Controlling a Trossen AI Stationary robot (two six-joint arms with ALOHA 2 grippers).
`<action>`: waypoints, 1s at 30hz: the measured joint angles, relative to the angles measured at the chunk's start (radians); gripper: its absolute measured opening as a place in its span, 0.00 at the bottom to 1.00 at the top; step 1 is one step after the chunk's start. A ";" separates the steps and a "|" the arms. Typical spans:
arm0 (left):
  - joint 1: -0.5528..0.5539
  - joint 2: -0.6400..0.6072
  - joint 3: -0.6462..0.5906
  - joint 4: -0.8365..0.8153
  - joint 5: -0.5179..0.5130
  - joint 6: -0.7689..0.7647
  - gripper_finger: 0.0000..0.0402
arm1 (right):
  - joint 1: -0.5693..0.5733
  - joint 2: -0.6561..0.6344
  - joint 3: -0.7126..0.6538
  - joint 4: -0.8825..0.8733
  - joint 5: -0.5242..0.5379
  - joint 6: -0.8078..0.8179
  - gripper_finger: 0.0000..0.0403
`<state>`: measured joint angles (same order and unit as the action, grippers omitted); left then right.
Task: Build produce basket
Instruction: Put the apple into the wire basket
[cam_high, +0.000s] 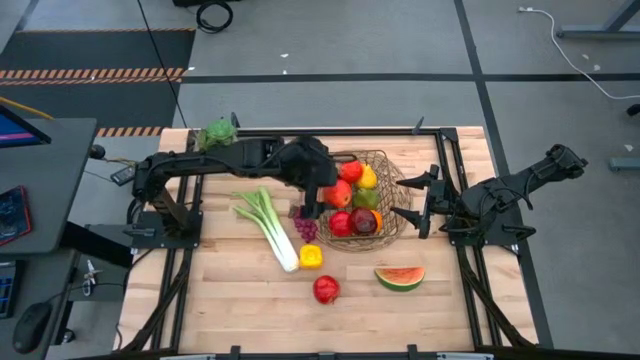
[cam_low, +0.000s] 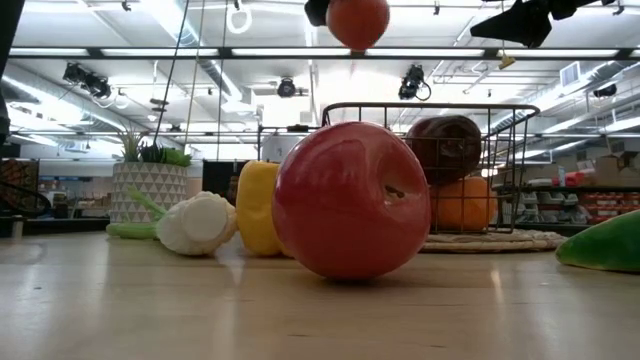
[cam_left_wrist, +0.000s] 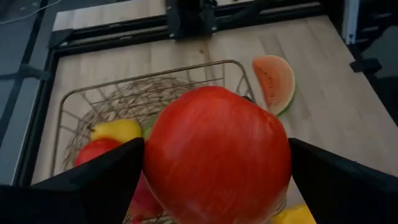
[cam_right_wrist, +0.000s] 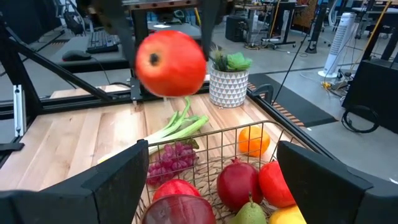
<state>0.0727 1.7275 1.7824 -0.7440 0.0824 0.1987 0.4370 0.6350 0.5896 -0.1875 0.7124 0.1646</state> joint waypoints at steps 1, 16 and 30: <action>-0.007 0.001 0.000 0.003 0.000 0.001 0.97 | 0.000 0.000 0.000 0.000 0.000 0.000 0.89; -0.109 0.004 -0.081 0.147 -0.001 -0.030 0.97 | 0.000 0.000 0.000 0.014 -0.008 0.000 0.89; -0.151 0.010 -0.094 0.218 -0.003 -0.030 0.97 | 0.000 0.000 0.000 0.014 -0.008 0.000 0.89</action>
<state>-0.0788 1.7378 1.6882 -0.5260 0.0795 0.1688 0.4370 0.6350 0.5896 -0.1730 0.7048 0.1650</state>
